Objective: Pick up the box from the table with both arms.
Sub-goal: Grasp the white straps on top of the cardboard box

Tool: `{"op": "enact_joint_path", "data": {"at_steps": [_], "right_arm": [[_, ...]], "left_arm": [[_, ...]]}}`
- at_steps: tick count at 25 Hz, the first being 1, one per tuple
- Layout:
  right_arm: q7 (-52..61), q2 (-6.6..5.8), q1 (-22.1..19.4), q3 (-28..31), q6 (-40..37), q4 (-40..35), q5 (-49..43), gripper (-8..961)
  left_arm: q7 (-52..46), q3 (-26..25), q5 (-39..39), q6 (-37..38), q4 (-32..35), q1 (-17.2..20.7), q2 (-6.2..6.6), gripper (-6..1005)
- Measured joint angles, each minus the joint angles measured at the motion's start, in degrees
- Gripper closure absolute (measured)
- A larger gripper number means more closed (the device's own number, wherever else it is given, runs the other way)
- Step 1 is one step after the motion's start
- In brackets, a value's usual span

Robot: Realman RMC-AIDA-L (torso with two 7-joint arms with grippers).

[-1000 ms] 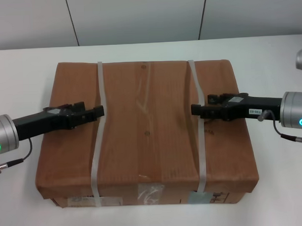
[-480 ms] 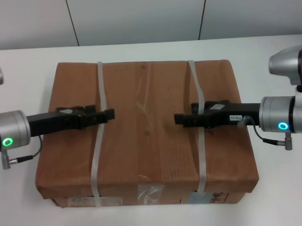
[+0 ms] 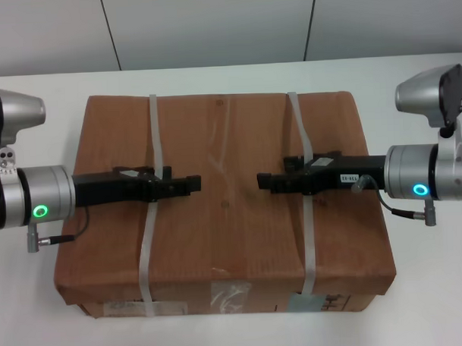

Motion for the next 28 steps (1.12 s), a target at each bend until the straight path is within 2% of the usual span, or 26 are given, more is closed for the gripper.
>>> {"op": "enact_joint_path", "data": {"at_steps": [19, 27, 28], "right_arm": [[-0.79, 0.46, 4.25, 0.0, 2.63, 1.48, 0.27, 168], [-1.46, 0.47, 4.12, -0.11, 2.91, 1.8, 2.91, 175], [-2.15, 0.47, 4.02, -0.11, 2.99, 1.97, 3.46, 176]], "left_arm": [[0.28, 0.0, -0.24, -0.46, 1.15, -1.67, -0.15, 208], [-0.11, -0.1, -0.44, -1.05, 1.22, -1.69, -0.14, 233], [-0.12, -0.1, -0.45, -1.05, 1.22, -1.68, -0.14, 270]]}}
